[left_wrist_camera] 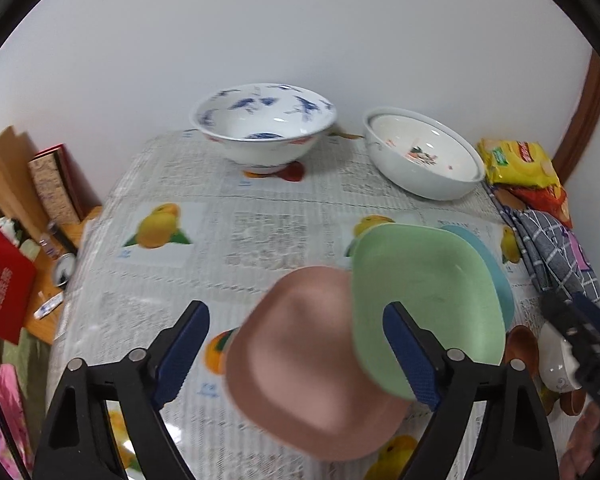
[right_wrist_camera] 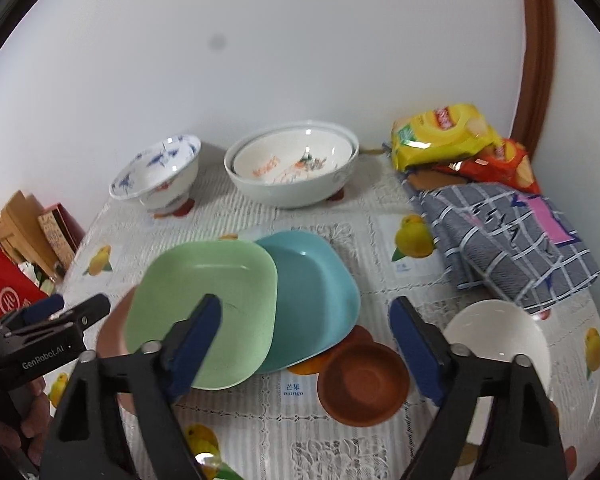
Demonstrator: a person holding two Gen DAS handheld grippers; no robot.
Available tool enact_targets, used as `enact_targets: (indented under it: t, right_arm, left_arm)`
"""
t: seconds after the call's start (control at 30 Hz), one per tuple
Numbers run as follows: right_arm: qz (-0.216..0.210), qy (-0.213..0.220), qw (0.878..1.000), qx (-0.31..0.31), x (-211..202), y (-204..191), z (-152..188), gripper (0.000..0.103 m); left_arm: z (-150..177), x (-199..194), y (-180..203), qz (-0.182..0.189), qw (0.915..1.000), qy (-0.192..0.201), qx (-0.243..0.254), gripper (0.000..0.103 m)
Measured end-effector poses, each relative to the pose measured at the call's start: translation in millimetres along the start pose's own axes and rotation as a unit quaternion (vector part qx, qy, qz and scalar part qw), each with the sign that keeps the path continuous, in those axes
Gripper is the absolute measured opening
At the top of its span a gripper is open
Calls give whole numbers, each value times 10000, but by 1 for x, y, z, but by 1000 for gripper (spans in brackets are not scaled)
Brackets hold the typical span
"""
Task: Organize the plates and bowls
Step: 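Move both grippers to the green plate rim and close on it, then lift the green plate off the table with both grippers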
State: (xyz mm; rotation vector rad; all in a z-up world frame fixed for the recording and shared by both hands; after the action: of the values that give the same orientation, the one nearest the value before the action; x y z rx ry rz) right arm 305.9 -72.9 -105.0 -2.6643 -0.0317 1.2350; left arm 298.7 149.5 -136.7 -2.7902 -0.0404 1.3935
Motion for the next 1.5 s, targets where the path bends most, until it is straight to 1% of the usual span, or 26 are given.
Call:
enact_targets:
  t: [0.1, 0.23, 0.27, 0.33, 0.4, 0.47, 0.53, 0.57, 0.6, 0.63, 0.7, 0.73, 0.77, 0.8, 0.87, 0.9, 1.0, 1.17, 1.3, 1.5]
  right_arm:
    - [-133, -177, 9997, 50, 17, 0, 3, 76]
    - [-228, -272, 9994, 4, 34, -5, 5, 68]
    - [-226, -327, 9992, -23, 39, -6, 5, 63]
    - [-236, -420, 9988, -65, 48, -8, 6, 57]
    - [-229, -455, 9987, -99, 56, -10, 7, 56]
    - [-187, -429, 9987, -186, 60, -11, 7, 46]
    - [-173, -432, 9986, -267, 64, -13, 8, 41]
    - [-185, -442, 9985, -271, 66, -14, 8, 41]
    - [-213, -467, 9984, -255, 69, -14, 8, 40]
    - [-229, -495, 9982, -245, 71, -14, 9, 38]
    - [-277, -552, 9978, -234, 75, -15, 10, 29]
    - [-284, -576, 9977, -227, 77, -15, 11, 19]
    - [-335, -595, 9974, -222, 78, -15, 12, 14]
    - [-405, -615, 9971, -215, 79, -16, 13, 12]
    - [-488, -634, 9966, -175, 78, -17, 14, 7]
    - [-464, -614, 9969, -154, 77, -17, 14, 7]
    - [-363, -500, 9980, -94, 68, -16, 13, 6]
    - [-517, -512, 9973, 76, 46, -13, 13, 6]
    - [-515, -437, 9975, 202, 20, -9, 14, 6]
    - [-485, -274, 9981, 261, -19, 1, 19, 6]
  left_arm:
    - [-6, 13, 13, 96, 9999, -75, 89, 82]
    - [-12, 28, 24, 163, 9996, -187, 133, 78]
    - [-12, 31, 26, 167, 9995, -208, 145, 75]
    - [-12, 39, 30, 159, 9993, -289, 172, 73]
    - [-11, 46, 32, 159, 9991, -350, 177, 65]
    - [-10, 51, 34, 183, 9988, -426, 174, 61]
    - [-9, 55, 36, 187, 9987, -445, 187, 61]
    - [-8, 57, 37, 199, 9985, -469, 206, 58]
    - [-8, 58, 39, 211, 9984, -483, 226, 54]
    - [-7, 60, 40, 216, 9982, -498, 249, 52]
    - [-6, 63, 43, 233, 9979, -536, 288, 43]
    - [-5, 62, 44, 282, 9978, -528, 287, 40]
    - [-5, 62, 45, 327, 9977, -519, 280, 33]
    - [-5, 60, 46, 362, 9976, -521, 285, 27]
    - [-5, 57, 48, 289, 9976, -517, 351, 21]
    - [-5, 56, 48, 259, 9976, -532, 368, 17]
    - [-4, 47, 46, 312, 9979, -490, 300, 14]
    - [-7, 17, 47, 288, 9987, -290, 311, 12]
    - [-5, -8, 51, 332, 9989, -115, 313, 11]
    - [6, -43, 65, 460, 9983, -4, 353, 11]
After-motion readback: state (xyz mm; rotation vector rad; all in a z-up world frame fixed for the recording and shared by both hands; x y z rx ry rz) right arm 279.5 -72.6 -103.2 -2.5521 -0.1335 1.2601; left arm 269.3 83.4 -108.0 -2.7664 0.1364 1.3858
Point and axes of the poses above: each gripper's, at about its wrist camera, not at the fingertips, and x roughly the way its jaws point, y to its right, z to its underside, the point moved 5 cm from there along x, roughly the way its jaws point, and after that the axes turned 8 degrees about x, right-handed, at the moved point
